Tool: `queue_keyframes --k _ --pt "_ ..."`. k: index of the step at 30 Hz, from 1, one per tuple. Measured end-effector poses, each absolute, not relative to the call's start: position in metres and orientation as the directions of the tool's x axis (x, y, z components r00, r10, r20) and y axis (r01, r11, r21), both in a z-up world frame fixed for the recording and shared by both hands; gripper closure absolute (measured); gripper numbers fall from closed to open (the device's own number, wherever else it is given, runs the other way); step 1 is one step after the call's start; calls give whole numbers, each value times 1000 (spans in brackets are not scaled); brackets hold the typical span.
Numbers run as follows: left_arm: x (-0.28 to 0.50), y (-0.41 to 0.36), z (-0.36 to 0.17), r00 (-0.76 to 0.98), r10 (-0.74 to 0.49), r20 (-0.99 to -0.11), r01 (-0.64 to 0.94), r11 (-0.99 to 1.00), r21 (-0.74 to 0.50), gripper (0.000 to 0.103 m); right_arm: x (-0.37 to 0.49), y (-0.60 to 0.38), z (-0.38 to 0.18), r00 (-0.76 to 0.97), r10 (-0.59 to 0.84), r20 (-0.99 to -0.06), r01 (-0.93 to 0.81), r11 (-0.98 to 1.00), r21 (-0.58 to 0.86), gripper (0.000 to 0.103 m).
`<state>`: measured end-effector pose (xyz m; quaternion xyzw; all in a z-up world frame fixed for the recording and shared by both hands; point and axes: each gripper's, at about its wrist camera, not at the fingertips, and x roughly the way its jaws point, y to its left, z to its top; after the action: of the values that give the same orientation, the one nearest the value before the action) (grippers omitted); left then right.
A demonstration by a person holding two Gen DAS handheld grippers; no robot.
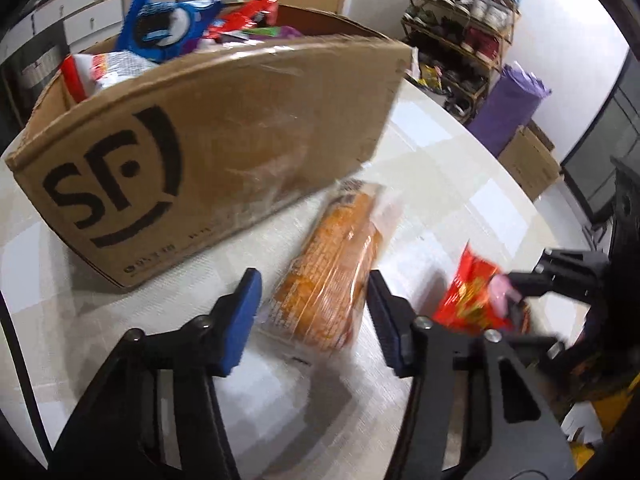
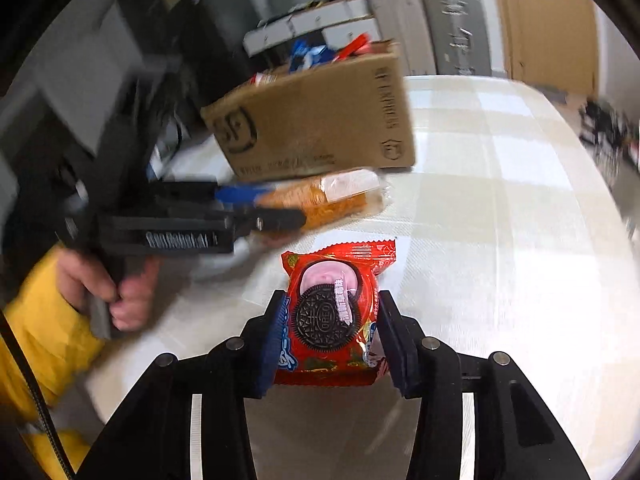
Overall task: Organize snacks
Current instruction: 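Grasp the bread roll with the left gripper while the right grasps the red Oreo pack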
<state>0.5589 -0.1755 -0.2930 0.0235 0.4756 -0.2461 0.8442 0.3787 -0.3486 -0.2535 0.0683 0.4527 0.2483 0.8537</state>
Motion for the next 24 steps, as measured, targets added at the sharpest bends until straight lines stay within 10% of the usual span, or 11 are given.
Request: queue_keyframes --k 17,24 --pt "586 -244 -288 382 -338 -860 493 862 -120 51 361 -389 -261 521 641 -563 -309 757 576 58" --pt "591 -262 -296 363 -360 -859 468 868 -167 69 360 -396 -262 519 662 -541 -303 734 608 58"
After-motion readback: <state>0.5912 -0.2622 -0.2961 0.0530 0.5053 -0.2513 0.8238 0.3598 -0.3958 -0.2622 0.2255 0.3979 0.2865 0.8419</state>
